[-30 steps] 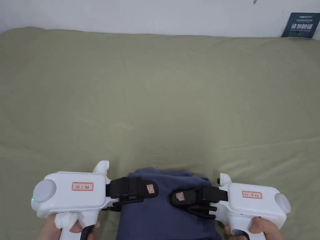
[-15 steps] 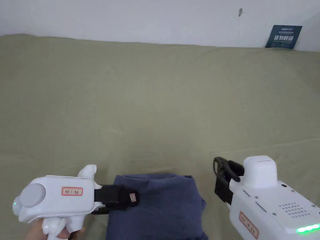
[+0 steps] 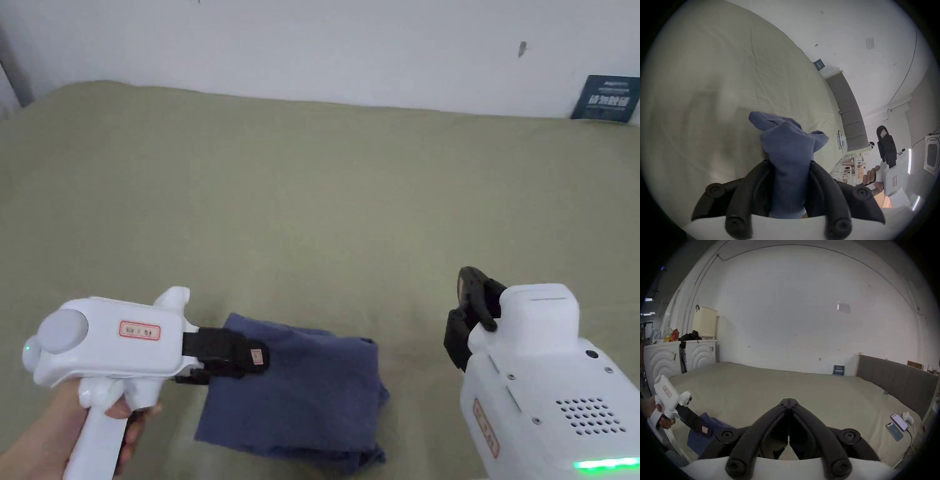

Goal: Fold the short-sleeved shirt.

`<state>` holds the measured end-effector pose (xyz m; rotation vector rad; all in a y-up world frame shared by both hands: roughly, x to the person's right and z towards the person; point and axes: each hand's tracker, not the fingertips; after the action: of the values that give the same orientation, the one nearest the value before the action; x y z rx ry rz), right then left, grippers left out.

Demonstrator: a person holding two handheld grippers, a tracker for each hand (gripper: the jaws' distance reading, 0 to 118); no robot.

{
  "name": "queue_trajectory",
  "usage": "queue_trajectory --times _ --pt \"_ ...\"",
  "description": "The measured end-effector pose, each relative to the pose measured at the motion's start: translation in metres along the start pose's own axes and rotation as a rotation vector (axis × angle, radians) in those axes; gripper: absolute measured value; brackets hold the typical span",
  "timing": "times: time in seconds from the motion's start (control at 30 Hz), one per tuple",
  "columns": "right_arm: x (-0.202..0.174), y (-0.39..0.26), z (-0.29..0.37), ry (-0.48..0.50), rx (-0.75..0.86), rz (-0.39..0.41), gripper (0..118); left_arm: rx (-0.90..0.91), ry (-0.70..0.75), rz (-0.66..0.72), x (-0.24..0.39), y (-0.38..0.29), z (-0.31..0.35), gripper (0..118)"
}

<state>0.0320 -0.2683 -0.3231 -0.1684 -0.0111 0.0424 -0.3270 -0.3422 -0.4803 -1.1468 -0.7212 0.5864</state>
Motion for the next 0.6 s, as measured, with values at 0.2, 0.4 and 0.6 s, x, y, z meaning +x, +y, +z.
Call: queue_trajectory --times 0.2,0.4,0.6 --pt "-0.09 -0.009 -0.047 0.185 -0.042 -0.007 0 0.102 0.091 0.09 -0.067 0.022 0.098 29" --pt "-0.196 -0.023 -0.097 0.394 -0.094 0.003 0 0.21 0.247 0.193 -0.136 0.042 0.195 28" --pt "-0.261 -0.028 -0.137 0.492 -0.09 0.01 0 0.205 0.293 0.198 -0.198 0.084 0.229 28"
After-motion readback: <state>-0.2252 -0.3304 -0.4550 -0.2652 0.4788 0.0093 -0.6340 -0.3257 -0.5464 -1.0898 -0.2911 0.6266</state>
